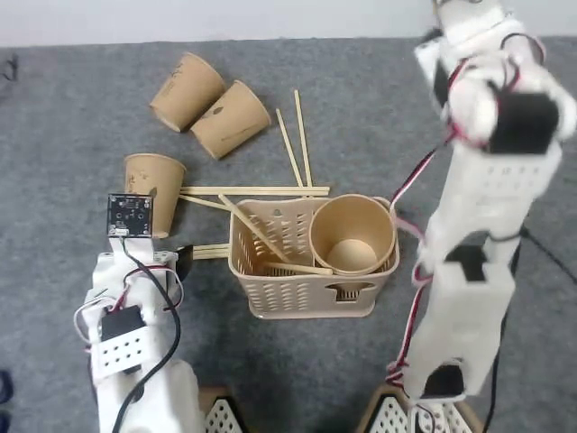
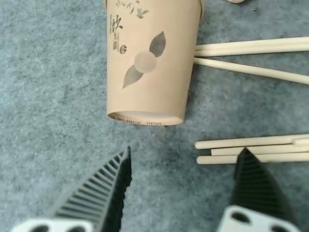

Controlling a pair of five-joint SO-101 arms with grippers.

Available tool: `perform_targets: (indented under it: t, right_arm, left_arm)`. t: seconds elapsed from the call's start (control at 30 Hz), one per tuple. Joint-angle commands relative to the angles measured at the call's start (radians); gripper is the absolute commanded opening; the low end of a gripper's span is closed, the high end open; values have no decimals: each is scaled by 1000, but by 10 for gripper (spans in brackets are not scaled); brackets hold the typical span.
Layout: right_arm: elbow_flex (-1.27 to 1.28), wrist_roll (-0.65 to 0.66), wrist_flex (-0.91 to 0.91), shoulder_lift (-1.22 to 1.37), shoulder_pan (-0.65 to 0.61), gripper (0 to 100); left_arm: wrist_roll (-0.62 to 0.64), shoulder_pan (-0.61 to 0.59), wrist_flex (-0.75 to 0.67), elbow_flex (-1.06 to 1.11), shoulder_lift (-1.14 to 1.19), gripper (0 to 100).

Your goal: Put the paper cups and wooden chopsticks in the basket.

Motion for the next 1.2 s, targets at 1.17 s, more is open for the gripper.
perform_targets:
  t: [1.17]
  right_arm:
    - [1108, -190, -308, -868, -1007, 8]
  left_arm:
    - [-9, 48, -25, 10, -20, 332]
